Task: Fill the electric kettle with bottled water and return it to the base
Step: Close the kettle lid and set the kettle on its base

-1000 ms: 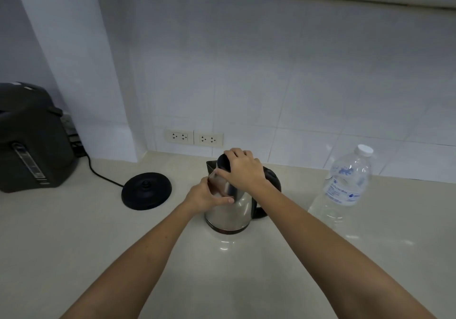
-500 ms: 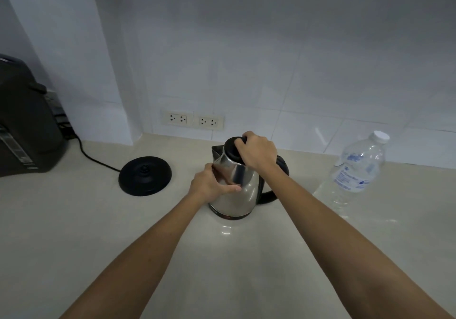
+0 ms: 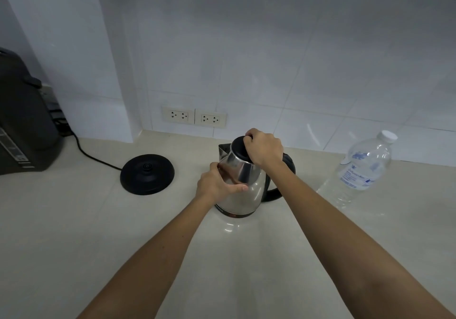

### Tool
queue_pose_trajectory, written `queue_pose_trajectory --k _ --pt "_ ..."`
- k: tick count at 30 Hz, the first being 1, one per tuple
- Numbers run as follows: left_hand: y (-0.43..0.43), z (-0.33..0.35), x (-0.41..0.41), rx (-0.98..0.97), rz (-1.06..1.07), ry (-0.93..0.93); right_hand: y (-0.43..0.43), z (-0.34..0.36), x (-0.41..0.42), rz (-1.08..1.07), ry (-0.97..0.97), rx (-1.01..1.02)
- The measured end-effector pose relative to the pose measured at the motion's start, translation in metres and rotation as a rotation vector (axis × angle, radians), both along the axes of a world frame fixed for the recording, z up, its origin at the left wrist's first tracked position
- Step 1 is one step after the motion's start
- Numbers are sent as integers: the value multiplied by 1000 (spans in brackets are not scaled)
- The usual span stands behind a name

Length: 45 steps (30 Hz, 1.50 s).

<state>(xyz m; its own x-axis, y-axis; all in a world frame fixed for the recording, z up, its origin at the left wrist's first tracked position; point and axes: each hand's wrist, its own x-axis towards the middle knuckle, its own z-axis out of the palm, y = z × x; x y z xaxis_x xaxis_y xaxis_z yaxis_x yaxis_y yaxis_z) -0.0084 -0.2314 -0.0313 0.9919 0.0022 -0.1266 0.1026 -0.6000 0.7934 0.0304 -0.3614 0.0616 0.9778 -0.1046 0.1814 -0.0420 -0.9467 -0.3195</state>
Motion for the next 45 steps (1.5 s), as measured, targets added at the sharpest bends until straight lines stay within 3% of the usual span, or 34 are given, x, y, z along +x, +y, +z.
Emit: queue_pose_trajectory --k 9,12,17,27,37,45 --pt "1 -2 -2 -10 -3 -5 -16 -3 -10 67 59 -79" --pt "2 -2 -1 -44 14 -29 -45 -15 -25 -54 -2 65" --pt "1 -3 -5 -52 21 -39 -84 -50 -53 -100 0 527" --pt "3 -5 -11 -179 37 -80 -102 -62 -51 19 32 539" --pt "61 33 4 -273 146 -179 -47 -22 -5 188 -65 585" --pt "155 51 22 -187 162 -147 48 -21 18 267 -62 683"
